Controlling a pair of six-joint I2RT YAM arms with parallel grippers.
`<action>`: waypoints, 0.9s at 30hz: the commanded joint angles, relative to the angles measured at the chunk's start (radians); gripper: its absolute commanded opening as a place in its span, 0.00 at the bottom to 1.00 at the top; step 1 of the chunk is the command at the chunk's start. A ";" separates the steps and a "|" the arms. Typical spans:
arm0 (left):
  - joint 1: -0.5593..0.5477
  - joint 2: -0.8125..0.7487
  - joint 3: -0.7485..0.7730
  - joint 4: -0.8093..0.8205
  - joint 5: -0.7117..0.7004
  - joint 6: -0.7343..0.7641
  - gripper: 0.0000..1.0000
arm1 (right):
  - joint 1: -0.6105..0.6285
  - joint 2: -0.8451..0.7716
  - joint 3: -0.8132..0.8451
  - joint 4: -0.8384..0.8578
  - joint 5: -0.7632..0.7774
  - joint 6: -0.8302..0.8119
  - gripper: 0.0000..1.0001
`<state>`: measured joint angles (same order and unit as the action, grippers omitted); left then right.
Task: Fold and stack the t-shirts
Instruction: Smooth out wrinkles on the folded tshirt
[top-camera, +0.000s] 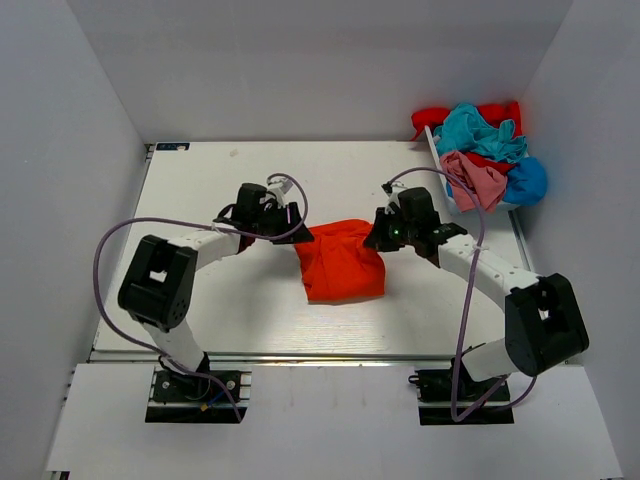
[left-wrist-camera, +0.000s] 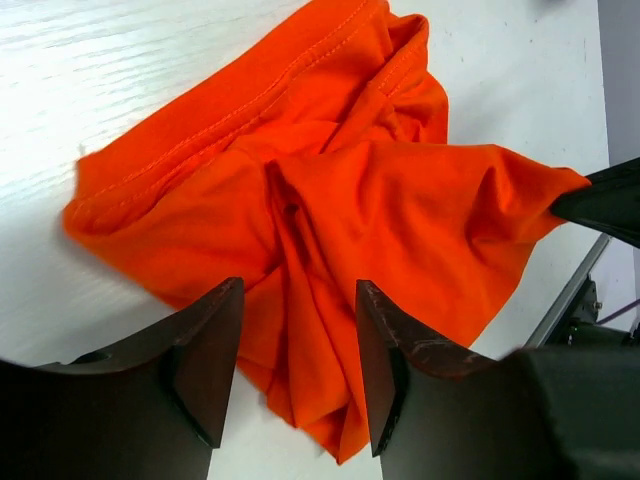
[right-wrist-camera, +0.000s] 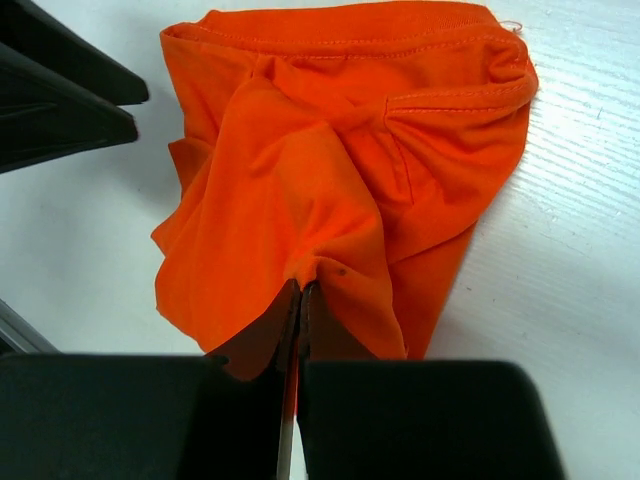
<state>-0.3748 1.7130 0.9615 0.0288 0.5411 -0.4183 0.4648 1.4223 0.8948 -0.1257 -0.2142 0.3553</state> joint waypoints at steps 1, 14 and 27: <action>-0.027 0.034 0.086 0.042 0.056 0.013 0.59 | -0.006 0.010 0.055 0.014 0.004 -0.010 0.00; -0.081 0.243 0.261 -0.061 0.005 0.041 0.46 | -0.021 0.036 0.062 0.008 0.003 -0.010 0.00; -0.121 0.150 0.226 -0.026 0.001 0.050 0.00 | -0.032 0.007 0.061 -0.002 -0.016 -0.016 0.00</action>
<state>-0.4854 1.9701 1.2133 -0.0216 0.5556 -0.3786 0.4381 1.4578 0.9146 -0.1257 -0.2134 0.3550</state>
